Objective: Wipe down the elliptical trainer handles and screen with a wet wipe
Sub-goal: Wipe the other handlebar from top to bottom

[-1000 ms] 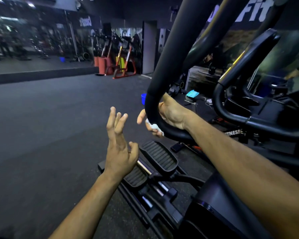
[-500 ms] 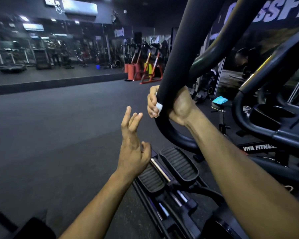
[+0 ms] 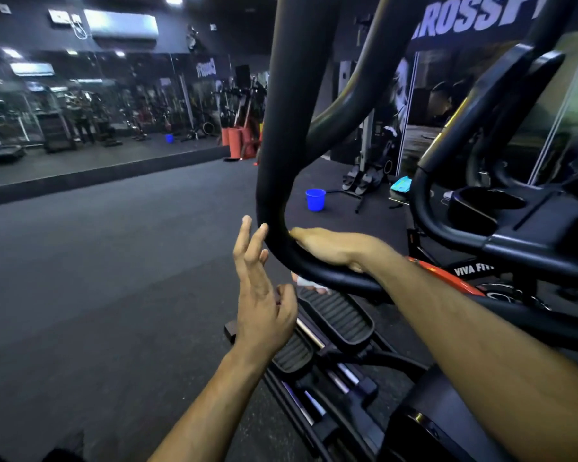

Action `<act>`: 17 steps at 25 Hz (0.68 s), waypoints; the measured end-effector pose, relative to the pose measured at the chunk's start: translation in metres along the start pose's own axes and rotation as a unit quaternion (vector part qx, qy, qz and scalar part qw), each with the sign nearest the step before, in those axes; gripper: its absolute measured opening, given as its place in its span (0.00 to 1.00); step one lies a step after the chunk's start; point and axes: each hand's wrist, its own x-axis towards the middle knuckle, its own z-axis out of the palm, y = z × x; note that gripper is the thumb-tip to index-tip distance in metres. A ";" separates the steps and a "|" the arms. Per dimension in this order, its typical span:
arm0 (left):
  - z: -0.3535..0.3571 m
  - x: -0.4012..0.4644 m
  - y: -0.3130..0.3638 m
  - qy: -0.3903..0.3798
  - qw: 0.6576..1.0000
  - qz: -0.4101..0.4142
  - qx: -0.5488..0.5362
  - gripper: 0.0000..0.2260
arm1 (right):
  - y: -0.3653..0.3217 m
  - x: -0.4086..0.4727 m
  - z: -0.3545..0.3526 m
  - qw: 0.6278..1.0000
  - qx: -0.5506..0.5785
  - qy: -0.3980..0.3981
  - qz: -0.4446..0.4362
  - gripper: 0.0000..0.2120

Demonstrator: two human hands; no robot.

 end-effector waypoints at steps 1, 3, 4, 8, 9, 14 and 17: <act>0.005 -0.002 0.004 0.001 1.000 -0.004 -0.006 0.44 | 0.009 -0.010 -0.004 0.997 -0.077 0.010 0.003 0.18; 0.015 -0.005 0.012 0.011 0.999 -0.021 -0.023 0.43 | 0.029 -0.032 -0.015 0.977 -0.207 0.044 0.019 0.11; 0.022 -0.008 0.015 0.021 0.999 -0.034 -0.033 0.42 | 0.039 -0.044 -0.016 0.964 -0.251 0.090 0.014 0.08; 0.053 -0.028 0.027 0.032 0.994 -0.091 -0.044 0.42 | 0.068 -0.092 -0.003 0.878 -0.430 0.209 0.008 0.20; 0.059 -0.034 0.030 0.022 0.995 -0.088 -0.041 0.42 | 0.078 -0.100 0.000 0.845 -0.469 0.256 0.015 0.21; 0.072 -0.058 0.039 -0.070 0.996 0.004 -0.058 0.41 | 0.140 -0.160 0.008 0.736 -0.458 0.495 -0.068 0.18; 0.070 -0.064 0.042 -0.107 0.988 0.037 -0.104 0.40 | 0.175 -0.183 0.023 0.699 -0.418 0.576 -0.075 0.17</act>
